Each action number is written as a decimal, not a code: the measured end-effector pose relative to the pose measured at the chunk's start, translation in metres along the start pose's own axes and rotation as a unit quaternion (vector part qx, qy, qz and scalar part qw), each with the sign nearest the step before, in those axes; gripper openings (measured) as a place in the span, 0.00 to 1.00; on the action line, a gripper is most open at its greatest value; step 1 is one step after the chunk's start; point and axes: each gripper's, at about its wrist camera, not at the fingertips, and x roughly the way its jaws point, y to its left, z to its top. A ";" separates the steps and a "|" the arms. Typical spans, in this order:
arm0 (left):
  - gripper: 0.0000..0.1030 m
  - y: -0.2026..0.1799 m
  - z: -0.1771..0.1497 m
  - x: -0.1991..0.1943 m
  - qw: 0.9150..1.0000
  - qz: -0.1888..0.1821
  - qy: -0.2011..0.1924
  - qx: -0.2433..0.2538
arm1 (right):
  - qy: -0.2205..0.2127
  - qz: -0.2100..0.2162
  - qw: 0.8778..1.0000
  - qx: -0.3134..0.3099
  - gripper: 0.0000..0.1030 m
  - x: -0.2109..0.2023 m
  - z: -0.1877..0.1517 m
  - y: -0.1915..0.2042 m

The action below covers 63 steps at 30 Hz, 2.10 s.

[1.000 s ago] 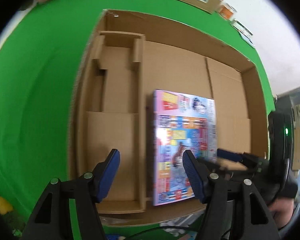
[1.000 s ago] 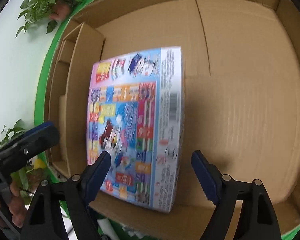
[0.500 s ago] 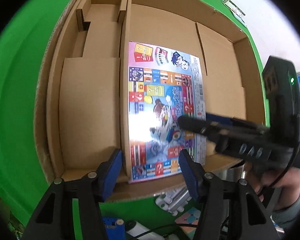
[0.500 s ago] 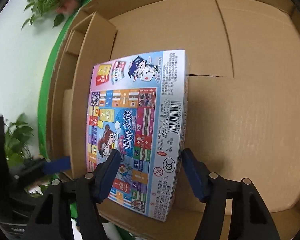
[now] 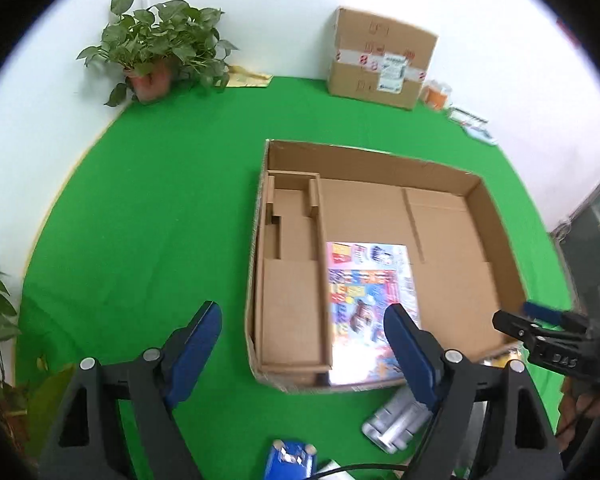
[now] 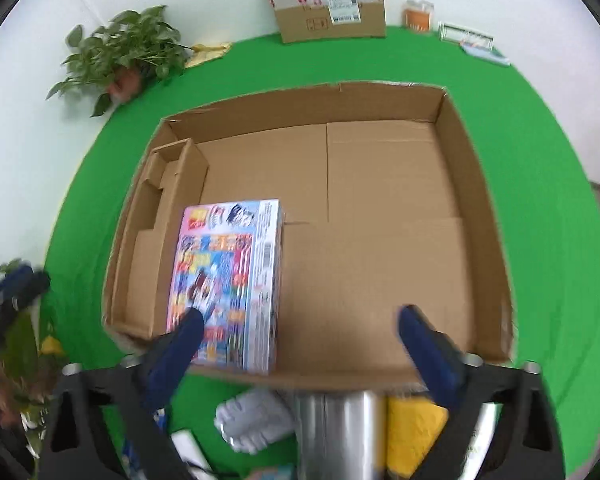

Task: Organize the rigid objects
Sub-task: 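Open both grippers and withdraw them from the board-game box, then grasp the silver metal can with the left gripper and lift it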

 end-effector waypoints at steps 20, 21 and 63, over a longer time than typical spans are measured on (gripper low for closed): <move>0.87 -0.081 -0.078 -0.060 0.999 0.000 -0.002 0.038 | -0.080 -0.033 0.995 0.039 0.99 -0.144 -0.148 -0.066; 0.86 -0.086 -0.083 -0.065 0.999 0.005 -0.005 0.037 | -0.081 -0.024 0.996 0.037 0.99 -0.147 -0.150 -0.071; 0.96 -0.170 -0.109 0.150 0.914 -0.272 0.302 -0.018 | 0.170 -0.002 0.984 0.054 0.83 0.002 -0.179 -0.069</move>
